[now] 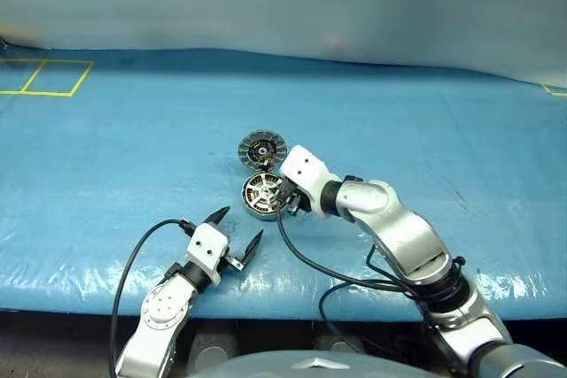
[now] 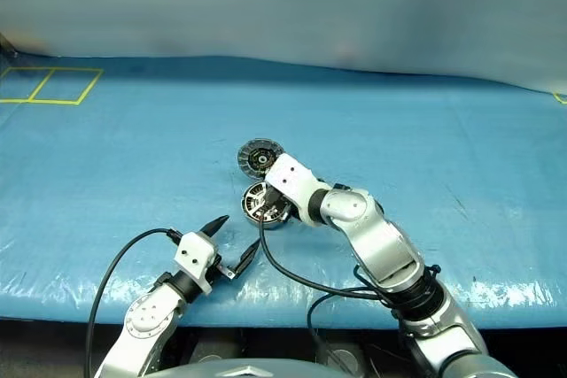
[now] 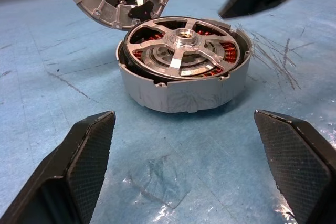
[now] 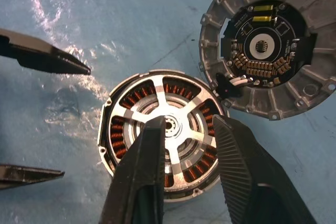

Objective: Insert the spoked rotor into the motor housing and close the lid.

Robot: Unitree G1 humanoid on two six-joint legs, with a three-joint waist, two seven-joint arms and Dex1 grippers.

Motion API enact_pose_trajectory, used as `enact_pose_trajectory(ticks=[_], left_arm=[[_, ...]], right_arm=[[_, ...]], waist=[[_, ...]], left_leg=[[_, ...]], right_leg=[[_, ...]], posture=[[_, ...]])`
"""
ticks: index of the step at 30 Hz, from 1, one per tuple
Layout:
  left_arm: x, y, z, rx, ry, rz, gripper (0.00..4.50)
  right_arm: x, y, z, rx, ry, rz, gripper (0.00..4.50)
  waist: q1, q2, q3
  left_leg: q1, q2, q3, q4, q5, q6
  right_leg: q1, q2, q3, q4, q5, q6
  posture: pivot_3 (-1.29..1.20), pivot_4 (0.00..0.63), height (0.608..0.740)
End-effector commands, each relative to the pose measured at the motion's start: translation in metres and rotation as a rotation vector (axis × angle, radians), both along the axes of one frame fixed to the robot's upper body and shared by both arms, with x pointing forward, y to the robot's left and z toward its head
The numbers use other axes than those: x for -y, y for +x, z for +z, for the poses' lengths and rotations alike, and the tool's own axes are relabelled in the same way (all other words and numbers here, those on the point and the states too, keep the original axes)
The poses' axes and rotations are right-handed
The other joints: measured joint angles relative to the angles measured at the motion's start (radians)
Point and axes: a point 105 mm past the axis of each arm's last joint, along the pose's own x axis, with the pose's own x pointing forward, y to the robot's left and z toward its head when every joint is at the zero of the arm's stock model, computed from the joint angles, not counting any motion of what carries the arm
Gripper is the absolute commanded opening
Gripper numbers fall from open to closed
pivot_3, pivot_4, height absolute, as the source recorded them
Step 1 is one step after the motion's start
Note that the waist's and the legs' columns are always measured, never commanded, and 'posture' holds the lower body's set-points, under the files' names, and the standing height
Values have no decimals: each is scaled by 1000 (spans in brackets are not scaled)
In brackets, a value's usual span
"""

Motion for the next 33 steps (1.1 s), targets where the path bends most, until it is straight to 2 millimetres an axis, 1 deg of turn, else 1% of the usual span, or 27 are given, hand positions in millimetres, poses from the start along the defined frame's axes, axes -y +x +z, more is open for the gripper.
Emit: enact_pose_trajectory(ticks=[1,2,7,20,28,33], left_arm=[[5,1,16,59,-17,-23,4500],[5,1,16,59,-16,-24,4500],[4,1,15,56,-11,-23,4500],[4,-1,13,50,-22,-6,4500],[4,-1,12,49,-24,-3,4500],[5,-2,12,46,-25,-8,4500]], right_arm=[[-4,5,1,1,66,-64,190],[-7,5,-1,-7,80,-71,40],[-18,9,-8,-28,110,-95,40],[-35,22,-25,-54,8,-69,40],[-39,33,-30,-73,-38,-110,40],[-42,35,-27,-139,9,-142,40]], waist=[[0,0,0],[0,0,0],[-2,0,0],[-12,0,0],[-22,1,0],[-22,1,0]], left_leg=[[0,0,0,0,0,0],[0,0,0,0,0,0],[0,0,0,0,0,0],[1,0,0,0,0,0],[2,0,0,0,0,0],[1,0,0,0,0,0]], right_leg=[[0,0,0,0,0,0],[0,0,0,0,0,0],[0,0,0,0,0,0],[0,0,0,1,0,0],[0,0,0,1,0,0],[0,0,0,1,0,0]], posture=[[0,150,740],[0,150,740],[0,150,740],[0,150,740],[0,150,740],[0,150,740]])
